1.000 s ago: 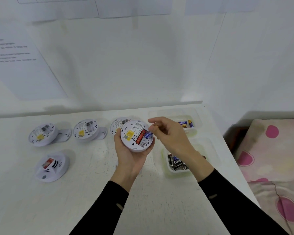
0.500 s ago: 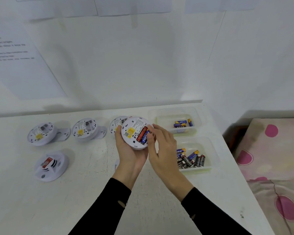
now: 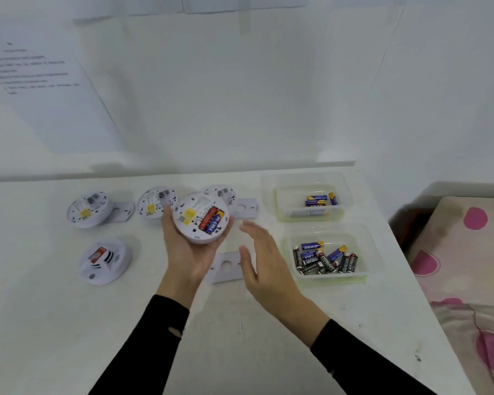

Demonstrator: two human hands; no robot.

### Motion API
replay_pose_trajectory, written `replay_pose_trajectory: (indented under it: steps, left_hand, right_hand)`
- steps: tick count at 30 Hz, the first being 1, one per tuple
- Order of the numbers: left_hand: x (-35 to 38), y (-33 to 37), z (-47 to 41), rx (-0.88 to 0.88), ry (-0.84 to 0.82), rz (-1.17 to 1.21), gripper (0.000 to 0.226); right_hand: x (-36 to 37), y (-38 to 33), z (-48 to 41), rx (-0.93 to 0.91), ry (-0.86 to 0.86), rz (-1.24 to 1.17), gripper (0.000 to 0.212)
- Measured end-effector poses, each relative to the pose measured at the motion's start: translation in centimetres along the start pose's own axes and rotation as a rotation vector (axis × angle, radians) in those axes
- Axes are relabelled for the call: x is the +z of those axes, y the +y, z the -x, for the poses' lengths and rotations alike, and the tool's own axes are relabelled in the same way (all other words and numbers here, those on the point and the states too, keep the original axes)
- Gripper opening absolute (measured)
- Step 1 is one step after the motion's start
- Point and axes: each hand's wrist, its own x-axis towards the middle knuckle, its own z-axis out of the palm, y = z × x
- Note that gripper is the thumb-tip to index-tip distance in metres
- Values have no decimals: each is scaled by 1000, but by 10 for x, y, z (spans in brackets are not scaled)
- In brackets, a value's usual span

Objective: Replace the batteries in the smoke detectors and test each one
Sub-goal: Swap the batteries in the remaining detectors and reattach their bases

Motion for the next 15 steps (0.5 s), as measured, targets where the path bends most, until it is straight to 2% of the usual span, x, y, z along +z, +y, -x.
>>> replay_pose_trajectory:
  steps: [3,5,8,11,13,15]
  left_hand:
    - [-22,25,4,45,12,66,65]
    - [-36,36,10,39,31,89,61]
    - [-52,44,23,32,66,76,58]
    - [-60,44,33,28,82,63,58]
    - [-62,42,37,26,81,65,59]
    - [-62,38,40,20,79,65,62]
  right_hand:
    - [19,21,8,41,-367,50,60]
    - [25,33,7,31,-440,121,66]
    - [29,39,1,1,-349,124,65]
    - [32,37,-3,12,-332,97,66]
    - [33,31,-3,69,-274,13,62]
    - [31,17,-4,106,-133,-135,55]
